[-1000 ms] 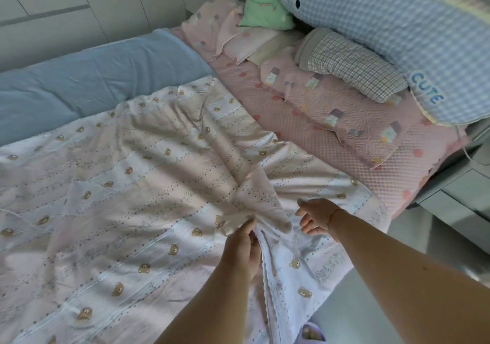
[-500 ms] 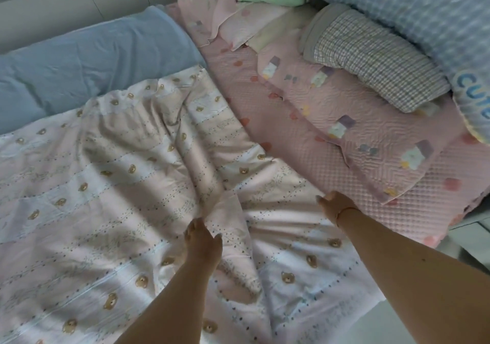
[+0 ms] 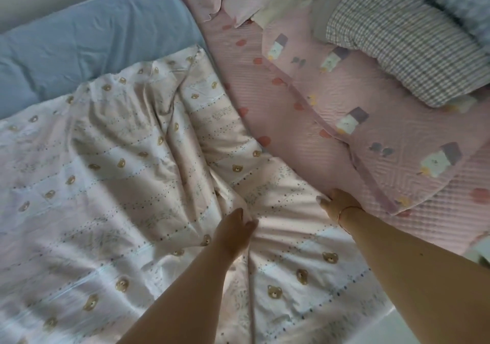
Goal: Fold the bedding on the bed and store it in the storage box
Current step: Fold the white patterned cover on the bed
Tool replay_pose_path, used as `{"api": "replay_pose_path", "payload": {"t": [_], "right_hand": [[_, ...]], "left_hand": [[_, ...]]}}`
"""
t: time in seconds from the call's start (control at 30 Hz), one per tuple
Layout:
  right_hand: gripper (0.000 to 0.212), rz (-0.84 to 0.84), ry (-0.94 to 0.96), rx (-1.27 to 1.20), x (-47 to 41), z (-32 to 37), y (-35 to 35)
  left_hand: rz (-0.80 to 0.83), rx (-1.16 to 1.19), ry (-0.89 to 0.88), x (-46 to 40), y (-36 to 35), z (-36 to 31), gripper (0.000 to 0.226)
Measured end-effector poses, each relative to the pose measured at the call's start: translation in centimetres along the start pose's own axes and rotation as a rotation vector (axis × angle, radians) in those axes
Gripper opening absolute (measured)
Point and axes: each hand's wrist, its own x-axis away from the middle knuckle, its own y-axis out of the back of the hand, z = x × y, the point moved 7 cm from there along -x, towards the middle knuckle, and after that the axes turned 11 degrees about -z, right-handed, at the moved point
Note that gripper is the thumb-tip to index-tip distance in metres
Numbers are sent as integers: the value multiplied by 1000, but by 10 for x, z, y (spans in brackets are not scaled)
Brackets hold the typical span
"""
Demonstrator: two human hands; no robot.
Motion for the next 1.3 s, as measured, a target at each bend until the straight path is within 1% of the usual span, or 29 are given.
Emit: {"api": "replay_pose_path", "payload": {"t": [0.07, 0.13, 0.17, 0.2, 0.23, 0.27, 0.33, 0.4, 0.47, 0.53, 0.6, 0.67, 0.7, 0.77, 0.8, 0.83, 0.87, 0.9, 0.93, 0.97, 1.0, 1.03, 1.07, 1.1, 1.13, 1.17, 1.23, 1.3], "right_hand": [[19, -109, 39, -21, 5, -4, 11], [20, -156, 50, -13, 10, -12, 18], [18, -162, 26, -5, 12, -21, 20], [16, -167, -18, 9, 14, -33, 24], [22, -172, -93, 30, 16, -49, 28], [28, -168, -182, 53, 20, -66, 31], [30, -184, -305, 81, 27, -92, 34], [28, -188, -330, 82, 33, -97, 35], [24, -156, -271, 19, 35, -91, 32], [17, -68, -191, -30, 40, -85, 27], [24, 10, -205, 2, 48, -94, 23], [37, 33, -307, 155, 58, -113, 25], [42, 15, -339, 238, 63, -117, 30], [39, -103, -350, 324, 69, -113, 42], [38, -192, -347, 333, 73, -105, 51], [41, -272, -333, 311, 75, -93, 55], [46, -288, -306, 239, 75, -77, 55], [55, -221, -262, 85, 75, -60, 49], [62, -73, -232, -132, 75, -38, 38], [62, 107, -224, -330, 79, -15, 27], [61, 232, -221, -416, 84, 1, 16], [55, 311, -195, -410, 87, 13, 13], [54, 290, -151, -313, 83, 15, 17], [56, 198, -144, -208, 76, 11, 26], [57, 119, -188, -157, 70, -1, 35], [59, 80, -252, -144, 66, -15, 40], [63, 63, -336, -91, 66, -43, 44], [67, 59, -362, -18, 68, -59, 38]], "left_hand": [[21, 61, 28, 4, -8, -13, 24], [46, 78, 20, 7, -17, -24, 23], [66, 81, 11, 9, -22, -31, 19], [83, 92, 12, 12, -26, -36, 24], [99, 110, 13, 14, -30, -41, 30], [118, 142, 9, 17, -35, -46, 28], [152, 166, -24, 24, -40, -56, 11], [148, 185, -28, 29, -44, -58, 13], [133, 228, -6, 33, -47, -56, 16], [114, 235, 8, 37, -47, -55, 19], [111, 202, 22, 41, -48, -53, 27], [111, 128, 35, 44, -51, -50, 31], [122, 94, 47, 46, -52, -48, 30], [164, 52, 57, 53, -53, -48, 24], [183, 48, 52, 56, -53, -49, 20], [200, 50, 37, 60, -53, -52, 17], [218, 49, 10, 64, -54, -57, 16], [244, 52, -22, 69, -56, -63, 18], [280, 71, -57, 75, -59, -70, 25], [333, 99, -90, 82, -63, -77, 36], [393, 130, -115, 89, -68, -84, 46], [464, 155, -122, 96, -72, -89, 52], [531, 175, -110, 103, -75, -92, 53], [591, 183, -85, 109, -77, -91, 48], [631, 187, -54, 112, -78, -88, 42], [669, 192, 2, 116, -76, -82, 36], [756, 268, 123, 122, -72, -68, 34], [780, 333, 163, 122, -68, -59, 32]]}}
